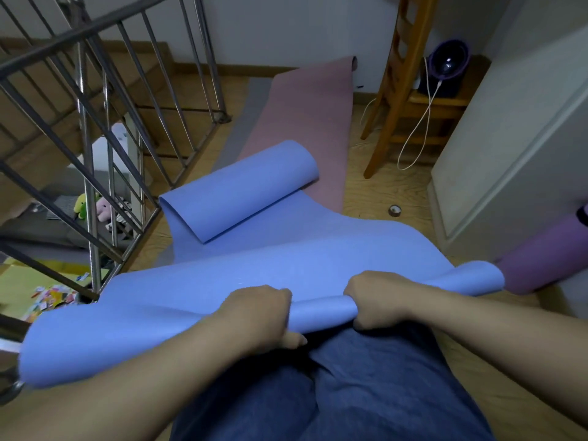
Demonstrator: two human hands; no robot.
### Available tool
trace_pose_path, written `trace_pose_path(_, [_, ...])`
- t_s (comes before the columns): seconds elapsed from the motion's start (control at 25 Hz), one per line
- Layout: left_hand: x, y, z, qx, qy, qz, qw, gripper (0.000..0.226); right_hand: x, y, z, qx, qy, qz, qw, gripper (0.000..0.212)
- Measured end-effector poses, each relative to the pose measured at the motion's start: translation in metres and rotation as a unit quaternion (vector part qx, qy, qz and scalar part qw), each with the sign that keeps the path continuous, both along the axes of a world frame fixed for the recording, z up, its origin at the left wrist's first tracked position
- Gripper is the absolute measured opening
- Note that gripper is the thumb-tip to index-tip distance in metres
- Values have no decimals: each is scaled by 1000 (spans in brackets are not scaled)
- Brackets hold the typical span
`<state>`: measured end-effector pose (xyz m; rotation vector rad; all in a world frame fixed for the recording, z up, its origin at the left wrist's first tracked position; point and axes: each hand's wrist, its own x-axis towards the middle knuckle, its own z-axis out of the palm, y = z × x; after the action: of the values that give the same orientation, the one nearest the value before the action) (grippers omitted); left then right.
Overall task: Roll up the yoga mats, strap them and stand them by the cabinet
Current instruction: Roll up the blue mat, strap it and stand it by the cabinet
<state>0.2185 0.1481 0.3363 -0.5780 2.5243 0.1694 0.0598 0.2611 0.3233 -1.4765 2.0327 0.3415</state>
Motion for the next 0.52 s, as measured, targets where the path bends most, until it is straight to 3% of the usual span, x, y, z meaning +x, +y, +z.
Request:
trace_pose_path(0.04, [5,9,-1,-68,42,-28,996,45,-6,-6,0,22,-26,-4,999,9])
trace_pose_path(0.12, [12,16,-8,-95,80,-34,992,36,-12,-16,1,63,-63,-3,996,14])
trace_pose_path(0.24, [15,5,-16,-1,46,36,998,31,-7,-19,2,65,-49,29,996,16])
trace_pose_path(0.4, [3,-9,-20,115,-13,69,991,29,-3,10,6,-125,100,98,982,27])
trace_pose_path(0.52, [-8,-21,-19,185,-45,70,979,29,-11,20,1,-154,132,90,975,29])
